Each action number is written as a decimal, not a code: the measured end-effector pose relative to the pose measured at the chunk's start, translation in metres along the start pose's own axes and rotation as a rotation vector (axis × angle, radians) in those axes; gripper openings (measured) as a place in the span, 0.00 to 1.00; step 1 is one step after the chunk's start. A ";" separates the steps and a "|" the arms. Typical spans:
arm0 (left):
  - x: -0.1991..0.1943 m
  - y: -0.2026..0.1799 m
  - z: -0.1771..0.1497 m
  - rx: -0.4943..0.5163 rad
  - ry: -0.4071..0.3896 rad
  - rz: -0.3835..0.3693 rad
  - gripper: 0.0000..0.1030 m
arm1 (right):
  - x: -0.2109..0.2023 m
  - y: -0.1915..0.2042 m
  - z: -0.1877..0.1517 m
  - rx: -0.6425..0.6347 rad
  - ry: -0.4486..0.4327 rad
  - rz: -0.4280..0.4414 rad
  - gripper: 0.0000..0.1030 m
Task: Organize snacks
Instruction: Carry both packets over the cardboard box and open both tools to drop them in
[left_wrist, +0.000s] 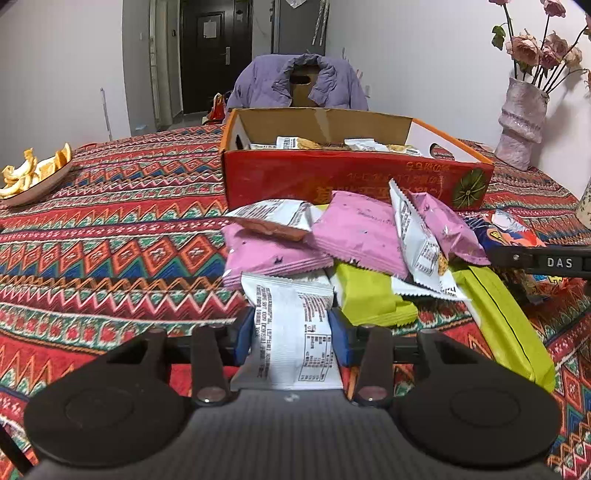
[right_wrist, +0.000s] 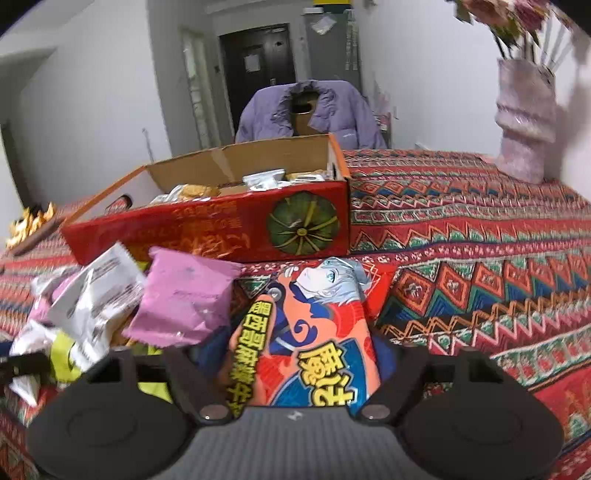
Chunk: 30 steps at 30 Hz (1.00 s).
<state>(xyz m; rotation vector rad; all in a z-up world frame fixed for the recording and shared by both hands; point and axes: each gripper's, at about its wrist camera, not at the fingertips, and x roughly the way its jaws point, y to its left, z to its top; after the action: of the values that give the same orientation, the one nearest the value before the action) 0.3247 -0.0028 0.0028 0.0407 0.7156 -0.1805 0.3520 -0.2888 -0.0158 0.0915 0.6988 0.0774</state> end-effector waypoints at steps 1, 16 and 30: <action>-0.003 0.001 -0.001 -0.006 -0.001 -0.007 0.42 | -0.005 0.001 -0.001 -0.017 0.006 0.002 0.65; -0.071 -0.007 -0.013 -0.017 -0.097 -0.002 0.42 | -0.096 0.013 -0.028 -0.061 -0.058 0.027 0.59; -0.073 -0.011 0.019 -0.068 -0.121 -0.090 0.42 | -0.105 0.008 -0.011 -0.059 -0.121 0.053 0.59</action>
<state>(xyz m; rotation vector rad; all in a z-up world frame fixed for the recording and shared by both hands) 0.2809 -0.0044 0.0654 -0.0668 0.6027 -0.2424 0.2647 -0.2913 0.0437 0.0572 0.5729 0.1420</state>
